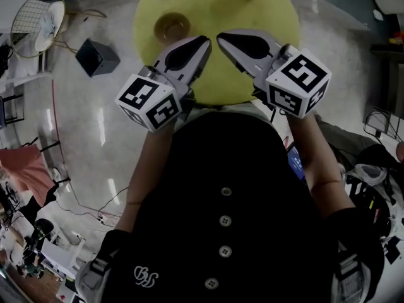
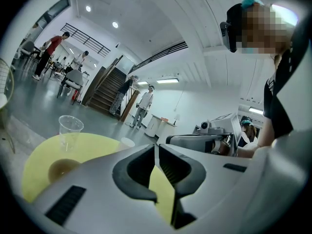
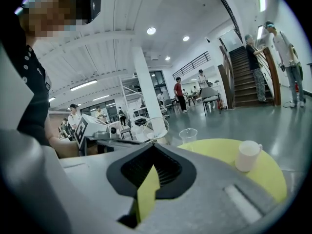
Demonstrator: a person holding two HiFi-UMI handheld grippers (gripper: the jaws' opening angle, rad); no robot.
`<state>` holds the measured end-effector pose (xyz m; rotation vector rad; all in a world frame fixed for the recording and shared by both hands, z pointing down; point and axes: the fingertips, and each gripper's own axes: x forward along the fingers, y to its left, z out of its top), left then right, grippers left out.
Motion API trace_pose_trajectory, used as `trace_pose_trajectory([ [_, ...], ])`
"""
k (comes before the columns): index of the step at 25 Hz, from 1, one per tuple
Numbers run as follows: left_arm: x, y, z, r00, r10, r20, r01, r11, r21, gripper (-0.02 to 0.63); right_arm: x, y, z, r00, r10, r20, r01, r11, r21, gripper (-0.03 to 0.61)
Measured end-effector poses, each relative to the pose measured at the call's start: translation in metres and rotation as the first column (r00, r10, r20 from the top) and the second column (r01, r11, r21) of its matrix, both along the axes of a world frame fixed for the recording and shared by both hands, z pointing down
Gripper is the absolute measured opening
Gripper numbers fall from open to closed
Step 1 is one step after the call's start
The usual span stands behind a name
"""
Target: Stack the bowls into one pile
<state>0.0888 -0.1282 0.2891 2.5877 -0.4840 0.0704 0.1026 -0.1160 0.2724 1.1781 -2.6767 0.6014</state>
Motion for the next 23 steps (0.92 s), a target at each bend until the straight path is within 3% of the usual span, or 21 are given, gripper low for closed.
trace_pose_trajectory([
  [5, 0.003, -0.006, 0.004, 1.0, -0.017, -0.001, 0.017, 1.0, -0.006, 0.035, 0.001, -0.005, 0.011, 0.999, 0.024, 0.042, -0.023, 0.999, -0.024, 0.004],
  [11, 0.005, -0.006, 0.007, 0.999, -0.034, 0.002, 0.034, 0.999, -0.018, 0.035, 0.012, -0.005, 0.022, 0.982, 0.124, 0.142, -0.113, 0.99, -0.085, 0.003],
  [17, 0.003, -0.011, 0.017, 0.999, -0.038, 0.019, 0.039, 0.998, -0.039, 0.037, 0.004, -0.008, 0.032, 0.99, 0.08, 0.112, -0.069, 0.993, -0.095, 0.003],
  [23, 0.009, -0.014, 0.024, 0.999, -0.027, 0.039, 0.028, 0.999, -0.037, 0.035, 0.007, -0.014, 0.036, 0.983, 0.122, 0.137, -0.109, 0.989, -0.101, 0.005],
])
